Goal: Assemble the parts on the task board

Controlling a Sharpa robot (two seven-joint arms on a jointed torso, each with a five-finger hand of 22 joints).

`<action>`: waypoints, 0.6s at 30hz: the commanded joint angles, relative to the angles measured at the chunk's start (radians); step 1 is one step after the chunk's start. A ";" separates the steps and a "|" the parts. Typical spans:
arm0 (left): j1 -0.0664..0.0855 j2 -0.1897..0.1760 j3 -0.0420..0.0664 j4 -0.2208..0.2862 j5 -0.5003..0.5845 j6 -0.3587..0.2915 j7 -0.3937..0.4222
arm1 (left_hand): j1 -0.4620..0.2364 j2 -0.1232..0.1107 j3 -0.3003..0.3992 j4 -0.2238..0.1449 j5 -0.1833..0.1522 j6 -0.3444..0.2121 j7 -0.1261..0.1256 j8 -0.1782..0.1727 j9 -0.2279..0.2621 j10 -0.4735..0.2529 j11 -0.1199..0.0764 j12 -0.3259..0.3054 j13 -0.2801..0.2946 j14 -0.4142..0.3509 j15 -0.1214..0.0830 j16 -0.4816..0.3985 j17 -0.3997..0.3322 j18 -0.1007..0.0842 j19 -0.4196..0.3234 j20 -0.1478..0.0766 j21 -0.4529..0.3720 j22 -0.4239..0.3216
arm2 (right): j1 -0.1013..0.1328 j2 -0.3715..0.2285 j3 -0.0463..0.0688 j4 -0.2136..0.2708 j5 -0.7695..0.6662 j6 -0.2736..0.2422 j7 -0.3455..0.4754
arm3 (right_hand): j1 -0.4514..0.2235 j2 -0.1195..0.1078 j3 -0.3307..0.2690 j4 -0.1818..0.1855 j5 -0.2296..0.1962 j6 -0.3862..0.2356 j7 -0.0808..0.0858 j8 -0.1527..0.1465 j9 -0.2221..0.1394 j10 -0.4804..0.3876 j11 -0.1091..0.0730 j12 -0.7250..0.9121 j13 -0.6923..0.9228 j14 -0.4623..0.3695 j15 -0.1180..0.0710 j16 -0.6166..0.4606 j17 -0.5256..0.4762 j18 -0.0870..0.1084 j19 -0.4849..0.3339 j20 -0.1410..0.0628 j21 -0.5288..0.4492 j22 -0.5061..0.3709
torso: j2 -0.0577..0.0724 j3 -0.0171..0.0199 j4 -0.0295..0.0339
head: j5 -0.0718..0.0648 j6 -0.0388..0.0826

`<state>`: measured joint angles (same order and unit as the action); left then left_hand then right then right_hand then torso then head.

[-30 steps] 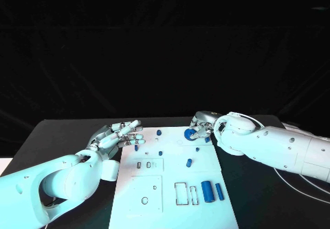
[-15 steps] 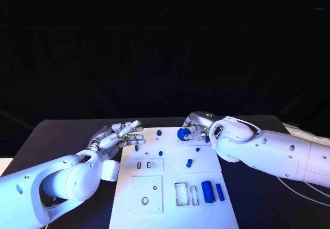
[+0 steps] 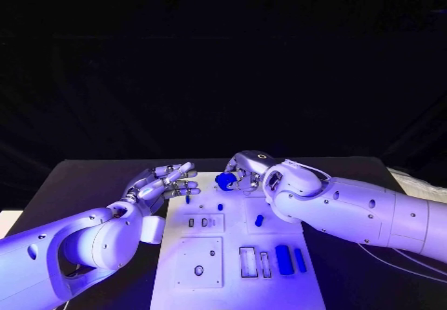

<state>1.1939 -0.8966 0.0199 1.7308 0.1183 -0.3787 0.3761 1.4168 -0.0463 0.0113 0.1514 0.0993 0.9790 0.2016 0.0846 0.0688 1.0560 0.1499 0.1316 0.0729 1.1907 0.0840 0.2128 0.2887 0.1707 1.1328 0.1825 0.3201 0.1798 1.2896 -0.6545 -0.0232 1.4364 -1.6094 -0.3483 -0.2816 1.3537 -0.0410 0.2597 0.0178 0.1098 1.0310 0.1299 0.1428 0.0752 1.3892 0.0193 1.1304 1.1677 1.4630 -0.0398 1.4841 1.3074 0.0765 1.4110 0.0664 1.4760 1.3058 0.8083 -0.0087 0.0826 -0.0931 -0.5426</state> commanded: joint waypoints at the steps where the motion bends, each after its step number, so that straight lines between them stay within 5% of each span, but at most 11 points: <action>1: 0.001 0.002 0.001 0.002 0.001 0.019 0.003 | -0.006 0.003 -0.002 -0.002 0.002 0.001 0.002 -0.007 0.000 -0.004 -0.002 -0.005 0.000 -0.006 0.004 -0.002 0.001 0.005 0.004 0.002 0.002 0.001 | -0.009 0.023 -0.002 -0.016 -0.039 -0.002 0.011 | -0.009 0.000 0.006 0.003 0.006 0.046 -0.021 0.013 0.007 -0.008 0.002 -0.007 -0.001 0.070 -0.007 -0.006 0.068 -0.020 0.004 -0.002 0.002 0.000 | 0.001 0.0002 -0.0008 | 0.004 -0.003; 18: 0.001 0.011 0.001 -0.005 0.001 0.020 0.003 | -0.006 0.003 -0.002 -0.002 0.002 0.001 0.002 -0.007 0.000 -0.004 -0.002 -0.005 0.000 -0.006 0.004 -0.002 0.001 0.005 0.004 0.002 0.002 0.001 | -0.036 0.105 -0.006 -0.082 -0.049 0.021 -0.016 | -0.027 -0.020 0.025 0.003 -0.007 0.030 -0.012 -0.006 -0.001 -0.035 0.009 -0.065 -0.041 0.066 -0.002 -0.018 0.050 -0.018 -0.001 0.002 -0.001 -0.008 | 0.001 0.0015 -0.0043 | 0.015 -0.013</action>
<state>1.1941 -0.8876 0.0199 1.7257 0.1183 -0.3779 0.3751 1.4168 -0.0463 0.0114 0.1514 0.0993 0.9790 0.2016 0.0846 0.0688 1.0560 0.1499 0.1316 0.0729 1.1907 0.0840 0.2128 0.2885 0.1707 1.1328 0.1825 0.3201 0.1796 1.2584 -0.5522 -0.0263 1.3599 -1.6382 -0.3472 -0.2836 1.3343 -0.0582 0.2793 0.0207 0.1064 1.0310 0.1299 0.1428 0.0752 1.3603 0.0302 1.0681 1.1290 1.4629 -0.0397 1.4705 1.3081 0.0766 1.4109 0.0664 1.4760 1.2990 0.8097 -0.0084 0.0795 -0.0786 -0.5548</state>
